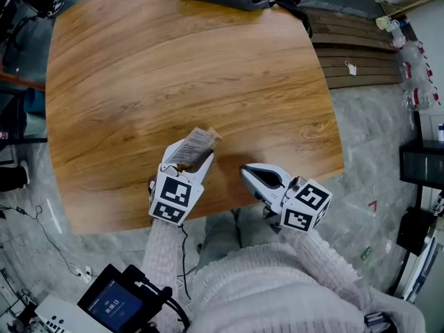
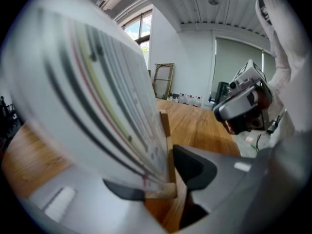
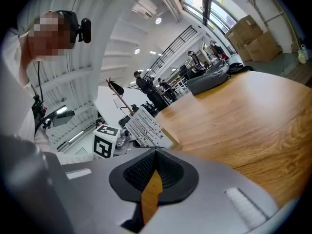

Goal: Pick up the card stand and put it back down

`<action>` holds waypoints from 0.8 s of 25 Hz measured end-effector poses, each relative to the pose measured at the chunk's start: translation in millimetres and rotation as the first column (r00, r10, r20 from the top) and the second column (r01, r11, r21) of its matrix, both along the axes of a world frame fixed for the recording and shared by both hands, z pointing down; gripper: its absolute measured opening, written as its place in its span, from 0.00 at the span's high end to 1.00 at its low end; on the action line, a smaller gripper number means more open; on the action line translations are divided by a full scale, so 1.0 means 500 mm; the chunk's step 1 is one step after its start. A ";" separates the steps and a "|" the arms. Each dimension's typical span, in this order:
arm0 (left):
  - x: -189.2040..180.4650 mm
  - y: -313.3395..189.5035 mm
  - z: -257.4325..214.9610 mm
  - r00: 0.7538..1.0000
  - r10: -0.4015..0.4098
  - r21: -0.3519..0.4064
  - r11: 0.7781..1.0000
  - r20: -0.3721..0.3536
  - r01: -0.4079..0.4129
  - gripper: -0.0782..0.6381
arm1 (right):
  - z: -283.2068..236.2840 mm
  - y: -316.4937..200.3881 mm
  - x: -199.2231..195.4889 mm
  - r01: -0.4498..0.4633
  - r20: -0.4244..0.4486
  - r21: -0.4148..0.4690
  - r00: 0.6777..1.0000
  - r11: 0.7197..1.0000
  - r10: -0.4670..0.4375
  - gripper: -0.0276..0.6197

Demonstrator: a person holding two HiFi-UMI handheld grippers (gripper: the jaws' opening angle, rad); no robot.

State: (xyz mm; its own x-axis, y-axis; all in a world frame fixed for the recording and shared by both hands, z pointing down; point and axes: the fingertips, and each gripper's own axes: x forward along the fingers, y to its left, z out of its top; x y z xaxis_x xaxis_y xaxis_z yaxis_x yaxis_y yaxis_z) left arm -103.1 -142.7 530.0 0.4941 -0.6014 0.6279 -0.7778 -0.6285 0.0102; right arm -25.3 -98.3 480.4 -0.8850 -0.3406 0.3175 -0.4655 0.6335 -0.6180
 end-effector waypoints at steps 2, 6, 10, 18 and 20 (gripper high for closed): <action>0.010 -0.005 0.013 1.000 0.018 -0.007 1.000 0.015 -0.018 0.64 | 0.011 -0.001 0.006 -0.005 -0.008 -0.004 1.000 1.000 0.005 0.96; 0.024 -0.002 0.032 0.998 0.056 -0.022 0.998 0.035 -0.055 0.64 | 0.018 0.004 0.012 -0.021 -0.009 -0.013 1.000 1.000 0.021 0.96; 0.031 -0.006 0.055 0.994 0.088 -0.035 0.996 0.071 -0.086 0.64 | 0.026 0.003 0.019 -0.033 -0.013 -0.017 0.999 0.999 0.033 0.96; 0.037 -0.003 0.077 0.979 0.145 -0.037 0.989 0.143 -0.141 0.63 | 0.023 0.010 0.034 -0.047 -0.014 -0.017 0.999 0.999 0.047 0.96; 0.036 -0.004 0.077 0.979 0.150 -0.036 0.988 0.136 -0.147 0.63 | 0.020 0.012 0.038 -0.048 -0.019 -0.012 0.999 0.999 0.048 0.96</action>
State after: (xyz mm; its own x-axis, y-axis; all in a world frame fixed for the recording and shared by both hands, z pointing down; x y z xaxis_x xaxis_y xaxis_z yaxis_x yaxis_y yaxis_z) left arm -85.2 -144.8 568.5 0.4845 -0.5107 0.7103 -0.6707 -0.7381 -0.0732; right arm -6.5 -92.2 490.5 -0.8615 -0.3788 0.3381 -0.5068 0.6023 -0.6167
